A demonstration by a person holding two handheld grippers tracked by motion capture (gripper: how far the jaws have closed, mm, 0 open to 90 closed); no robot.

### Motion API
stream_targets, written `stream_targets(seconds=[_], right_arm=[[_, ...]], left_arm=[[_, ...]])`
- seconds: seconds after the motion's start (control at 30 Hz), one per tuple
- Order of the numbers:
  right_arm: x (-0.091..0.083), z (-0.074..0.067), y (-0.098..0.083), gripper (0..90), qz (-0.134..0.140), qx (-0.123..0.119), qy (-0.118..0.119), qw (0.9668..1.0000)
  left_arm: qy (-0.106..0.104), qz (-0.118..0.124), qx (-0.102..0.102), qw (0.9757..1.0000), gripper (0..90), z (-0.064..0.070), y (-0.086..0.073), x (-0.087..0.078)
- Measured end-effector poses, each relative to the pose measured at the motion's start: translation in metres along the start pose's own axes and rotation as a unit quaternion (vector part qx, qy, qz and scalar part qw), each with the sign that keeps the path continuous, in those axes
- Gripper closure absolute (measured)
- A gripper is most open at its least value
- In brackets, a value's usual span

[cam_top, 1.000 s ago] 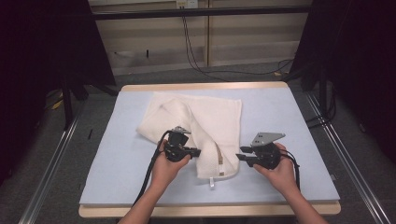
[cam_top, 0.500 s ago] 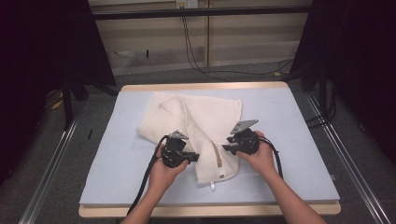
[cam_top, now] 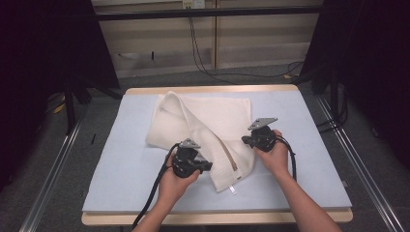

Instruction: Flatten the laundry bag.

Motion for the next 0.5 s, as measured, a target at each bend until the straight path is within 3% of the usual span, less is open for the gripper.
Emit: stream_targets(seconds=[0.1,0.27,0.4,0.43,0.47,0.5], right_arm=[[-0.004,-0.009,0.011,85.2,0.02,-0.008,-0.01,0.9997],[-0.001,-0.042,0.036,81.5,0.068,0.002,0.057,0.9961],[0.011,-0.064,0.038,83.1,0.035,-0.033,0.083,0.9954],[0.014,-0.068,0.036,84.3,0.029,-0.036,0.092,0.9947],[0.016,-0.072,0.034,85.2,0.03,-0.036,0.101,0.9937],[0.017,-0.074,0.032,85.7,0.029,-0.037,0.103,0.9936]], left_arm=[[0.002,-0.002,0.006,1.0,86.8,0.002,-0.001,-0.001],[-0.002,-0.005,0.01,0.9999,86.6,0.004,-0.004,-0.002],[-0.01,0.003,0.003,0.9999,83.0,0.002,-0.003,-0.007],[-0.009,0.004,0.005,0.9999,78.2,0.0,-0.003,-0.008],[0.003,0.012,-0.001,0.9999,67.0,-0.009,-0.002,-0.013],[0.003,0.012,-0.001,0.9999,63.3,-0.009,-0.002,-0.013]])
Point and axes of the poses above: each handheld gripper's, and its own axes: x roughly forward along the jaws, y roughly out of its top, z roughly to its right, the point moved 8 cm from there along x, roughly forward along the jaws, and after that the axes turned 12 degrees about y, right-handed, at the moved point
